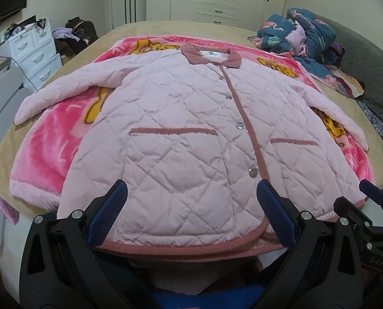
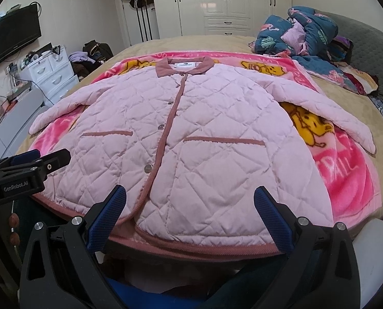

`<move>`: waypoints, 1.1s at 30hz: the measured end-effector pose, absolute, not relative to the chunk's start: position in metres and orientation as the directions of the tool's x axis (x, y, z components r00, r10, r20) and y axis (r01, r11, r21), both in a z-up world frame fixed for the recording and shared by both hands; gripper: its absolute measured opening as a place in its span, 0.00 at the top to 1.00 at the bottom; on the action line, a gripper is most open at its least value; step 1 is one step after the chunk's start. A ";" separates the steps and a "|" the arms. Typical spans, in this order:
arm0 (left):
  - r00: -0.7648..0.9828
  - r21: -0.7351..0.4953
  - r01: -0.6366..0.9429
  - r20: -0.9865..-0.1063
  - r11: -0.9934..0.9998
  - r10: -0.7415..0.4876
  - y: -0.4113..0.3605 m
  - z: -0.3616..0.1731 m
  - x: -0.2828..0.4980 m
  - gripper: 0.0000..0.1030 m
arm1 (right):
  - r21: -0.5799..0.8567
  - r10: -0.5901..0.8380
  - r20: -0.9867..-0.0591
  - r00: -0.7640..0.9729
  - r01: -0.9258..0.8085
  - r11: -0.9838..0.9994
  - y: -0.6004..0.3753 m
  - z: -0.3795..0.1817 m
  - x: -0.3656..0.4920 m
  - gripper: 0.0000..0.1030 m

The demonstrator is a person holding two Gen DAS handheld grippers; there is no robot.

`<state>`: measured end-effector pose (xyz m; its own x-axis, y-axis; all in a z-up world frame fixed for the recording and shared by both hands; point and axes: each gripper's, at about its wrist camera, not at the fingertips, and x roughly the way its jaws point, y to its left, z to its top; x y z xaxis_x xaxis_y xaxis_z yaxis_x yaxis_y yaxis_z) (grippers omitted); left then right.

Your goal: Fold large clothes

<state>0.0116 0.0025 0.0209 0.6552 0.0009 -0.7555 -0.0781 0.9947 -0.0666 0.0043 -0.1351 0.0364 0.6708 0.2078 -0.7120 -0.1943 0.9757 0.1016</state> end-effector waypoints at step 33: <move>0.684 -0.105 -0.130 -0.730 0.986 0.012 0.039 0.053 0.083 0.09 | 0.132 0.232 -0.683 0.693 -0.195 0.972 -0.128 0.077 0.090 0.04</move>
<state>0.0826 0.0393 0.0526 0.6836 0.0124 -0.7297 -0.1300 0.9859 -0.1050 0.0899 -0.1279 0.0768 0.6929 0.2316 -0.6828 -0.1950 0.9719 0.1317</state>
